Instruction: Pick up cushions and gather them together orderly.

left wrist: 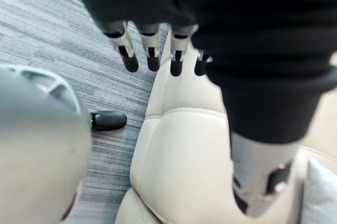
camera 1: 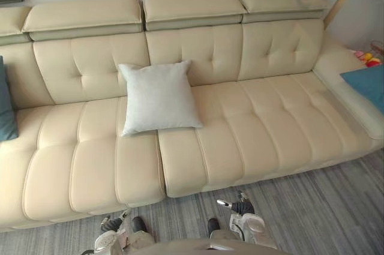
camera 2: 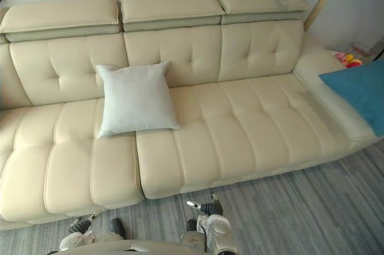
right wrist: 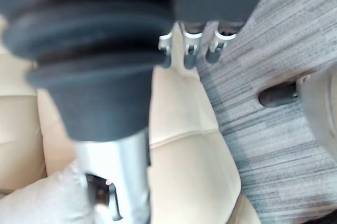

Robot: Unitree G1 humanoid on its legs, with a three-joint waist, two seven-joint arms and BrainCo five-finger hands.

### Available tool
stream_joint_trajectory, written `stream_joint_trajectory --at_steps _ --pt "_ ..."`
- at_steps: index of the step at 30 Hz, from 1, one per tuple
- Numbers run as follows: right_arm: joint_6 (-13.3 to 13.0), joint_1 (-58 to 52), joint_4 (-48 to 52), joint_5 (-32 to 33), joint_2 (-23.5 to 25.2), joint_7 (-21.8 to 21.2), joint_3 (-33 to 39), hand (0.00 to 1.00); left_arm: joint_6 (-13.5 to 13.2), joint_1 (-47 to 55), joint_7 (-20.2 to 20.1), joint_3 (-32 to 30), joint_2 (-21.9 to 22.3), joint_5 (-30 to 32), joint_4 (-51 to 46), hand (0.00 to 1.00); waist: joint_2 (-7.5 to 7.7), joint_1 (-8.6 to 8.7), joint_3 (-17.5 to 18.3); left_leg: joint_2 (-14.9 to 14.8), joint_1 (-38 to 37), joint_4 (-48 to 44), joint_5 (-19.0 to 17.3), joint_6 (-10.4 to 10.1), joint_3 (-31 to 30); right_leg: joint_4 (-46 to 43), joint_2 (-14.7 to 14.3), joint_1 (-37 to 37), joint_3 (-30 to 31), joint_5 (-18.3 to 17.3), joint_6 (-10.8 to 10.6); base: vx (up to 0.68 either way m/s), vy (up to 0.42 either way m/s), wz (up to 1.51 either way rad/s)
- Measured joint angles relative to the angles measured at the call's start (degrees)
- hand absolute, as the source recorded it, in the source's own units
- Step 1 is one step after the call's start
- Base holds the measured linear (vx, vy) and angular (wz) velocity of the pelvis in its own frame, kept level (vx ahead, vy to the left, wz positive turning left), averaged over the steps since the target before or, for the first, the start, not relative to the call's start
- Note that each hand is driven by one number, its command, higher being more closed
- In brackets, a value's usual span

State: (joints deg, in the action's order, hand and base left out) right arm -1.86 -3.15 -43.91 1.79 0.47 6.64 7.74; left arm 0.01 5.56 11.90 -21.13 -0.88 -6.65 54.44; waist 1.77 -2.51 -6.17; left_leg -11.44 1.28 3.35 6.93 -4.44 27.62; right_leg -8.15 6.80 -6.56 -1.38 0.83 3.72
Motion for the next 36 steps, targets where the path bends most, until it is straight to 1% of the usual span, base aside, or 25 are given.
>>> stream_joint_trajectory --at_steps 1,2,3,4,5,6,7,8,9,11,12,15,17,18,20,21,22,24,26,27,29,31,32,34,36 --pt "0.07 -0.31 -0.02 -0.03 0.45 0.03 -0.45 0.0 0.0 -0.02 0.41 -0.04 -0.54 -0.3 -0.42 0.0 1.08 0.86 0.17 -0.45 0.86 -1.34 0.31 0.53 -0.8 -17.51 1.42 -3.25 -4.07 -7.13 -2.72 -0.15 -0.106 0.0" --pt "0.13 -0.78 -0.05 -0.03 0.59 0.04 -0.43 0.0 0.0 0.01 0.43 0.01 -0.86 -0.68 -0.88 0.0 1.27 0.92 0.26 -0.42 1.04 -1.6 0.31 0.6 -1.65 -22.77 1.92 -3.51 -4.97 -8.78 -3.11 -0.12 -0.13 0.65" --pt "0.45 -1.28 -0.97 -0.03 0.57 0.02 -0.25 0.0 -0.05 0.13 0.39 0.19 -1.42 -1.23 -1.76 0.0 1.48 1.13 0.38 0.06 0.95 -1.06 0.92 1.42 -3.91 -31.89 3.41 -2.31 -7.35 -10.03 -3.7 -0.07 -0.114 0.84" --pt "0.6 -1.16 -2.45 -0.03 0.3 0.0 -0.28 0.0 -0.11 0.52 0.34 -0.06 -1.88 -1.75 -2.72 0.0 2.24 1.0 0.87 1.67 0.63 -0.13 1.13 1.49 -6.06 -33.26 4.54 -1.28 -7.43 -8.99 -5.58 -0.05 -0.082 0.73" --pt "0.65 -1.32 -2.8 -0.02 0.03 -0.02 -0.32 0.0 -0.14 0.36 0.36 -0.19 -1.88 -2.01 -2.66 0.0 3.57 0.67 1.22 2.49 0.97 0.02 1.0 0.9 -7.04 -32.34 4.1 -1.24 -7.74 -9.05 -5.9 -0.07 0.006 0.34" --pt "0.57 -0.63 -3.45 -0.02 -0.41 -0.05 -0.3 0.0 0.18 0.42 0.23 -0.05 -1.47 -2.14 -1.86 0.0 2.4 0.36 1.52 3.52 3.95 -3.15 -0.74 -0.48 -10.56 -27.24 3.68 -0.44 -7.76 -8.89 -6.34 -0.05 0.062 -0.19" --pt "0.6 0.99 -4.11 -0.06 -2.23 0.01 -0.3 0.0 0.32 1.39 0.25 0.08 -0.47 -2.14 -1.93 0.0 0.1 -0.46 2.5 4.7 6.25 -5.71 -1.1 0.95 -12.1 -18.41 1.46 2.7 -6.66 -9.76 -8.61 -0.01 0.101 -0.37" --pt "0.61 1.35 -4.45 -0.3 -2.56 0.04 -0.37 0.0 0.23 2.09 0.26 -0.02 0.03 -2.14 -2.1 0.0 -0.36 -0.8 2.6 4.63 6.94 -5.16 -0.55 4.43 -11.77 -18.64 1.22 2.74 -6.68 -11.25 -8.31 0.03 0.11 -0.48" --pt "0.84 3.36 -5.38 -1.29 -1.72 0.02 -0.86 0.0 0.22 2.22 0.33 -0.01 -1.17 -2.2 -1.87 0.0 1.51 -0.69 2.12 5.71 8.88 -5.33 1.07 4.41 -9.8 -16.67 2.35 3.05 -6.8 -14.99 -7.99 -0.06 0.03 -0.46" --pt "1.04 6.07 -7.05 -1.69 -1.48 0.04 -0.86 0.0 0.25 1.51 0.31 0.1 -1.49 -2.6 -1.62 0.0 2.87 -1.83 0.66 4.78 10.05 -6.52 1.52 4.03 -7.13 -7.74 1.5 4.94 -6.67 -15.45 -8.42 -0.2 -0.073 -0.74" --pt "0.91 7.02 -6.54 -1.69 -2.32 0.12 -0.85 0.0 0.32 1.15 0.2 1.08 -0.63 -3.28 -0.92 0.0 0.17 -1.93 -0.9 2.62 10.17 -7.16 1.67 3.29 -7.33 -3.33 -0.65 6.53 -6.42 -12.24 -8.46 -0.27 -0.064 -0.67" --pt "0.96 5.04 -6.63 -1.69 -3.94 0.26 -0.76 0.0 0.3 1.82 0.02 3.49 0.11 -3.25 -0.86 0.0 -2.97 -0.82 -1.38 0.78 9.39 -5.98 2.54 1.93 -8.38 -0.45 -3.23 7.78 -5.66 -9.61 -7.94 -0.27 -0.035 -0.18" --pt "1.06 3.96 -6.62 -1.69 -4.73 0.45 -0.52 0.0 0.34 2.11 -0.08 4.03 0.81 -3.23 -0.77 0.0 -3.85 -0.28 -1.21 0.93 8.48 -3.03 2.37 -0.1 -9.19 -0.42 -3.84 6.9 -5.46 -8.75 -7.19 -0.18 0.005 -0.17" --pt "1.05 3.35 -6.59 -1.69 -4.45 1.12 0.08 0.0 0.34 1.78 -0.21 4.85 0.08 -3.19 -0.83 0.0 -2.28 0.11 -1.53 2.0 8.52 -2.58 0.42 -2.53 -9.86 -0.22 -2.61 5.98 -5.02 -8.06 -6.56 -0.14 0.033 -0.19" --pt "1.06 2.92 -7.42 -1.51 -4.31 1.59 1.88 0.0 0.3 1.21 -0.61 4.96 -0.6 -3.07 -0.57 0.0 -1.77 -0.19 -1.62 3.48 8.24 -11.5 -1.4 0.6 -12.24 -0.84 -1.33 4.54 -2.56 -7.61 -6.73 -0.08 0.048 -0.59" --pt "1.06 2.7 -7.78 -1.43 -4.62 1.84 2.57 0.0 0.3 1.25 -0.71 4.94 -0.2 -2.35 0.26 0.0 -1.7 -0.15 -1.64 4.95 6.17 -14.88 -7.3 1.74 -14.11 -1.08 -1.0 4.07 0.56 -7.56 -6.89 -0.04 0.067 -0.97" --pt "1.05 2.12 -7.78 -1.4 -4.46 2.06 3.02 0.0 0.31 1.44 -0.78 4.89 -0.26 -1.91 0.41 0.0 -1.69 -0.18 -1.63 5.81 5.37 -14.99 -8.84 0.84 -14.66 -1.02 -1.01 3.83 2.5 -7.42 -7.09 -0.04 0.111 -1.09" --pt "1.05 1.3 -8.08 -1.14 -3.95 2.11 4.23 0.0 0.3 2.11 -1.12 4.42 -0.25 -1.69 0.37 0.0 -1.34 -0.27 -1.53 8.25 4.38 -15.16 -10.63 0.75 -16.84 -0.41 -0.94 3.18 7.15 -6.46 -7.74 -0.06 0.13 -1.12" --pt "1.21 0.8 -8.97 -1.11 -3.2 2.05 4.42 0.0 0.26 2.28 -1.16 4.23 -0.31 -1.68 0.4 0.0 -1.26 0.0 -0.94 10.71 2.65 -12.56 -12.27 1.28 -18.07 2.21 -0.96 2.18 11.94 -5.09 -6.61 -0.04 0.148 -1.41" --pt "1.3 0.25 -8.95 -1.09 -2.35 1.97 4.53 0.0 0.26 2.39 -1.2 4.24 -0.61 -1.52 0.41 0.0 -0.83 0.43 -0.6 10.78 2.43 -11.81 -12.37 1.48 -16.82 3.71 -0.96 1.71 13.03 -4.42 -5.57 -0.01 0.137 -1.23" --pt "1.72 -0.15 -8.73 -1.05 -1.39 1.89 5.21 0.0 0.29 2.27 -1.47 4.34 -1.63 -0.82 0.62 0.0 0.44 1.01 -0.02 10.53 2.34 -11.61 -12.73 2.07 -13.31 5.2 -0.93 0.23 14.97 -1.94 -5.0 0.01 0.098 -1.05" --pt "1.77 -0.74 -8.82 -1.02 -0.74 1.89 5.92 0.0 0.39 1.87 -1.54 5.18 -2.62 0.51 1.51 0.0 1.24 1.3 0.27 10.46 1.13 -11.05 -13.09 2.58 -10.9 5.65 -1.1 0.1 16.73 0.67 -6.22 0.05 0.021 -0.85" --pt "1.91 -0.96 -8.82 -0.91 -0.62 1.87 5.93 0.0 0.42 1.81 -1.55 5.59 -2.72 1.36 1.57 0.0 1.41 1.47 0.38 10.09 -0.05 -11.12 -13.71 2.37 -8.8 5.41 -1.8 0.04 17.07 2.4 -7.59 0.09 0.004 -0.97" --pt "1.93 -0.71 -8.81 -0.93 -0.65 1.4 5.85 0.0 0.42 1.73 -1.93 5.69 -2.68 2.52 1.96 0.0 1.22 0.87 0.42 9.14 -1.42 -11.36 -14.83 2.05 -5.45 5.52 -3.59 -1.03 18.06 3.89 -7.02 0.09 -0.006 -1.42" --pt "1.62 0.78 -8.85 -0.93 -0.81 1.35 5.53 0.0 0.46 0.98 -2.32 6.27 -2.67 3.59 2.88 0.0 0.24 1.19 0.45 6.82 -1.56 -12.43 -15.27 2.37 -0.78 7.69 -6.05 -2.52 14.85 8.72 -5.28 0.08 -0.04 -1.5"
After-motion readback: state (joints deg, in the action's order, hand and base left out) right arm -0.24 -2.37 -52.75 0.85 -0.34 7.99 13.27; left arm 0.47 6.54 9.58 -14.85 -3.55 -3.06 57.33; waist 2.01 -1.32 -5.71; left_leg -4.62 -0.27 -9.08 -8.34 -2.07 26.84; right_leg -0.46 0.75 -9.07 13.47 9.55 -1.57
